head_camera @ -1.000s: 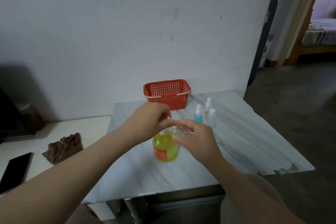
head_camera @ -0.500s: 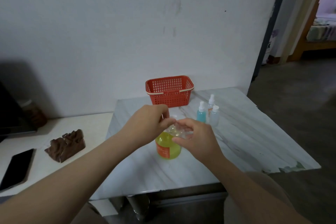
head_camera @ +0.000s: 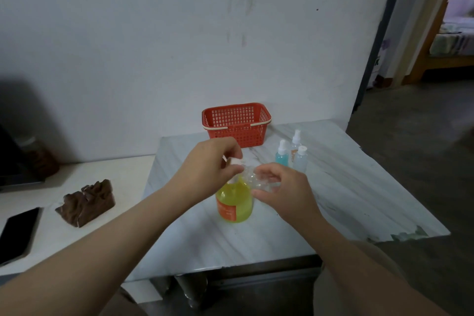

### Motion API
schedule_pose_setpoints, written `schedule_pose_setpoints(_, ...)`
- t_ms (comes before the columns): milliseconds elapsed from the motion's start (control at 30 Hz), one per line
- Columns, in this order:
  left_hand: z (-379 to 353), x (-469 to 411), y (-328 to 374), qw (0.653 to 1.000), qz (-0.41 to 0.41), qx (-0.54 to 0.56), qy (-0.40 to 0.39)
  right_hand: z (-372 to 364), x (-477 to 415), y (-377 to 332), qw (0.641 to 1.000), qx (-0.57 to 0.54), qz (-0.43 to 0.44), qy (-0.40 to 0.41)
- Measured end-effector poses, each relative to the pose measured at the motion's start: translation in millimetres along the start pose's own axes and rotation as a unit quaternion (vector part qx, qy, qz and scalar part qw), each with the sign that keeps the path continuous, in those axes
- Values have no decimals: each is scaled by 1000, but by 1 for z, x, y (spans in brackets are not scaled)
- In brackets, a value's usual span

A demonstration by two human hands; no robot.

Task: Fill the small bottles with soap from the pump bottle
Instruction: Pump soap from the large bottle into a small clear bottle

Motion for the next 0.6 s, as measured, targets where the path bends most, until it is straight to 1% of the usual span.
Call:
schedule_pose_setpoints(133,11,-9,-22,997,52,35,55,2,-6,11,1000,-10,-19,8)
schedule_pose_setpoints(233,14,-20,-54,989,107,63,74,1,-13,18,999,-35,-30,14)
schedule_pose_setpoints(333,5,-28,-96,976,172,109,80,-4,-20,24,999,-31,-25,10)
schedule_pose_setpoints(400,-7,-34,-123,975,201,80,60,-8,-25,29,999,-24,-27,4)
schedule_pose_setpoints(467,-24,-41,-146,975,218,35,23,-12,-30,36,999,-27,-34,2)
schedule_pose_setpoints(533,-40,-47,-163,973,229,4,-13,-14,-33,45,999,-31,-43,7)
schedule_pose_setpoints(600,-55,-54,-178,972,233,-22,-33,-18,-36,55,998,-31,-57,5)
Point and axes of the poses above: each hand's wrist, its own x-axis away from the middle knuckle, its own z-axis out of the back of the hand, y = z × x, the point moved 5 cm from there along -x, towards the middle knuckle, and after that the axes turned 11 degrees about x, right-handed, at the moved point
